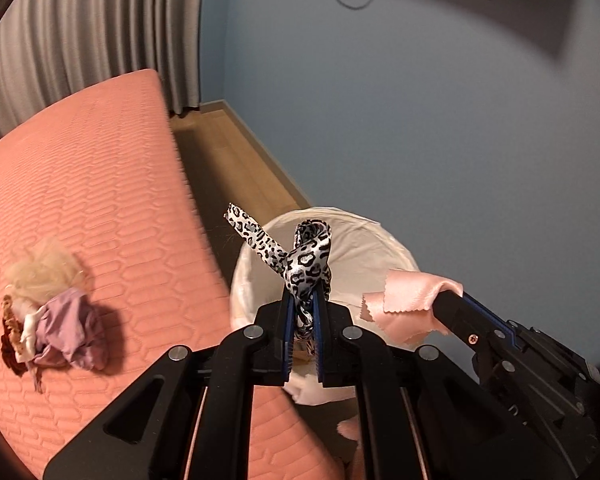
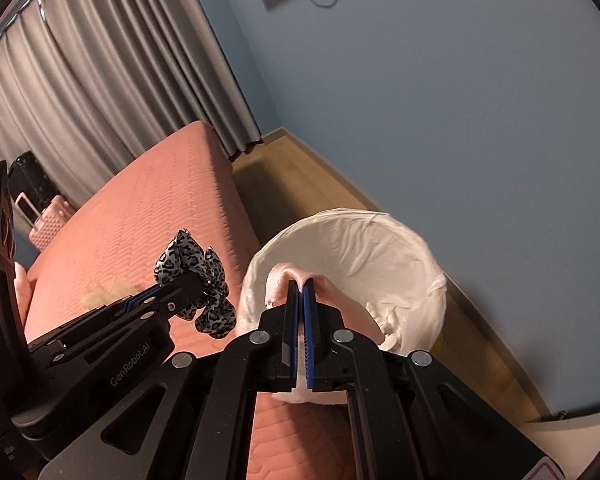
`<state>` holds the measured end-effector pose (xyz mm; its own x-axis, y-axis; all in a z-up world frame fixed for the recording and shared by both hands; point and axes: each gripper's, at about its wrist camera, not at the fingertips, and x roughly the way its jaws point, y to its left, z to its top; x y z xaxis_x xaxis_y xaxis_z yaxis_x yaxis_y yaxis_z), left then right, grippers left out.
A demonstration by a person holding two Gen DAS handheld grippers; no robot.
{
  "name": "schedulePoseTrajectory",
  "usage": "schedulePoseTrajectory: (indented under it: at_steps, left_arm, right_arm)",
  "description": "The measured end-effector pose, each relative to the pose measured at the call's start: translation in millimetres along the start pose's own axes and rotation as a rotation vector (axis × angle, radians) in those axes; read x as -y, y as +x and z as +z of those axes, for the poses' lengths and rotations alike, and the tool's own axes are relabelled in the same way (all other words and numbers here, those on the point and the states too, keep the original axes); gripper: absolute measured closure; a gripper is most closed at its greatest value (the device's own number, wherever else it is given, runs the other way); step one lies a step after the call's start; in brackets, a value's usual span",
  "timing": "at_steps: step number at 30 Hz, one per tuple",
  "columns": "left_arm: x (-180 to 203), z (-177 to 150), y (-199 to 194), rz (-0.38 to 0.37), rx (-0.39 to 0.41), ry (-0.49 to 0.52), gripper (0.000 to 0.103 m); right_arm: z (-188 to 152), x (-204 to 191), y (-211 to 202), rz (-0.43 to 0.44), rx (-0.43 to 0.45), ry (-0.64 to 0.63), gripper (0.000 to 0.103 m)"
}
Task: Collect trash
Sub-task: 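Carry the leopard scrunchie and pink cloth to the wastebasket and release both, then move both open tools back over the scrunchie pile on the bed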
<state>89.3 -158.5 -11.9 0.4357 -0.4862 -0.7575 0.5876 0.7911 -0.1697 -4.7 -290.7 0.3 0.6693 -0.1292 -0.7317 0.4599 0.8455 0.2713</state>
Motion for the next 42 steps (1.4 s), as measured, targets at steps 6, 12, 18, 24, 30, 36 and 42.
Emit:
schedulePoseTrajectory:
  at_steps: [6, 12, 18, 24, 30, 36, 42]
  left_arm:
    - [10, 4, 10, -0.016, -0.006, 0.016, 0.093]
    - [7, 8, 10, 0.018, 0.008, -0.007, 0.056]
    - [1, 7, 8, 0.038, 0.016, -0.028, 0.052]
    - [-6, 4, 6, 0.051, 0.018, -0.045, 0.052]
    - [-15, 2, -3, 0.063, 0.022, -0.065, 0.052]
    - [-25, -2, -10, 0.073, 0.026, -0.083, 0.052]
    - [-37, -5, -17, 0.081, 0.032, -0.106, 0.052]
  right_arm:
    - [4, 11, 3, -0.014, 0.005, 0.016, 0.101]
    - [4, 12, 3, -0.025, 0.014, 0.023, 0.093]
    - [2, 10, 2, -0.029, 0.018, 0.023, 0.087]
    - [0, 2, 0, -0.023, 0.012, 0.009, 0.087]
    - [0, -4, 1, -0.013, 0.005, -0.010, 0.087]
    - [-2, -15, 2, -0.003, -0.002, -0.036, 0.087]
    - [-5, -29, 1, 0.008, -0.006, -0.062, 0.087]
